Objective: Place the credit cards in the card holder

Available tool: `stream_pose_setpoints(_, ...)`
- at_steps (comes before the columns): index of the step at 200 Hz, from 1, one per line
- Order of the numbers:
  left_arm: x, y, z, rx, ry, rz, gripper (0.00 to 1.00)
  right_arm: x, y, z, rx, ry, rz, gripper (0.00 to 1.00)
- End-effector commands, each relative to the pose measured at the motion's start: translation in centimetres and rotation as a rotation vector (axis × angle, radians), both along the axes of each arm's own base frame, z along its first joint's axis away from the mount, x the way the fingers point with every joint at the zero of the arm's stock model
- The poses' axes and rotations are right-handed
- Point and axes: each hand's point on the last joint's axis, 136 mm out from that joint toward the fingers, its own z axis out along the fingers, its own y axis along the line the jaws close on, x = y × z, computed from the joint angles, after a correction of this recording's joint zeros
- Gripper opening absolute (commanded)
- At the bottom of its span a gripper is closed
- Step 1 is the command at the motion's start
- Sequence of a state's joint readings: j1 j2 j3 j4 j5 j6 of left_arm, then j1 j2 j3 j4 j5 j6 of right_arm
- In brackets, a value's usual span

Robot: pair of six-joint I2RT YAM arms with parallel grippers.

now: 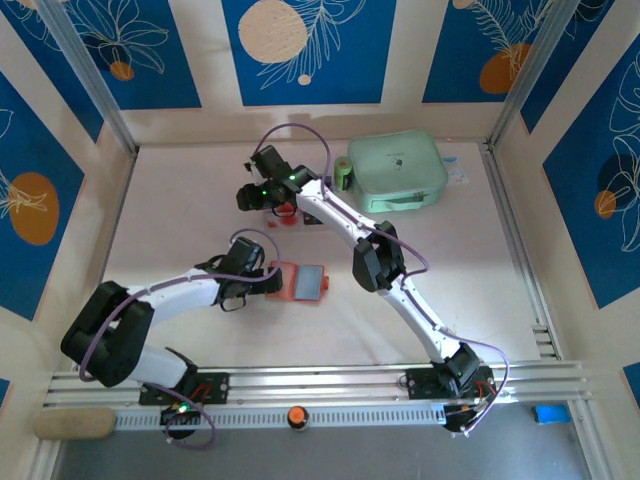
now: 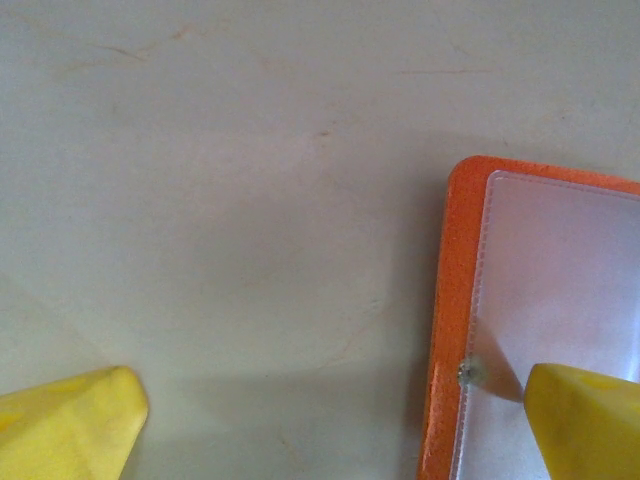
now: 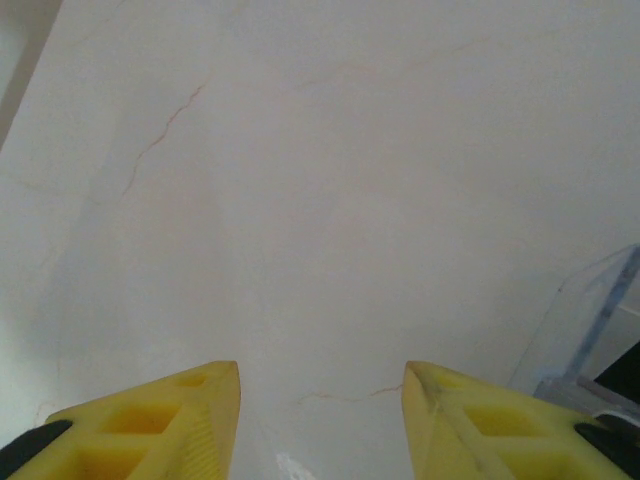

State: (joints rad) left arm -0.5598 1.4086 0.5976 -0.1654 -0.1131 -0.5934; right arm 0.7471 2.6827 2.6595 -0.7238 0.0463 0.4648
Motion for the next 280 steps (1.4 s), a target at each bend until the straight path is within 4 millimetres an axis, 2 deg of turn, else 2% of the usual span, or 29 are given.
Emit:
stream_pose_setpoints(1,-3.2,2.0,-2.7,0.084,0.133,0.000,1.00,0.7,-1.7,-1.1,-0.065,0.010,-0.069,0.48)
stream_pose_setpoints(137,-3.1,1.9,-2.9,0.081,0.134,-0.005,1.00,2.8,-8.0,-2.7,-0.162,0.078,-0.252,0.47)
stream_pose_setpoints(179,-3.1,1.9,-2.9,0.081,0.134,-0.005,1.00,3.3,-9.5,-2.3,-0.166,0.095,-0.298,0.47)
stream_pose_setpoints(202,-3.1,1.9,-3.0,0.082,0.133,-0.004,1.00,2.7,-8.3,-0.6,-0.105,0.098,-0.220,0.47)
stream_pose_setpoints(238,-3.1,1.9,-3.2,0.084,0.136,-0.003,1.00,0.2,-6.2,5.4,0.006,0.047,-0.014,0.47)
stream_pose_setpoints(260,-3.0,1.9,-3.1,0.085,0.132,0.002,1.00,-1.3,-7.0,7.9,-0.001,0.007,0.060,0.47)
stream_pose_setpoints(280,-3.0,2.1,-3.0,0.084,0.126,0.010,1.00,-2.2,-9.3,8.6,-0.046,-0.024,0.098,0.47)
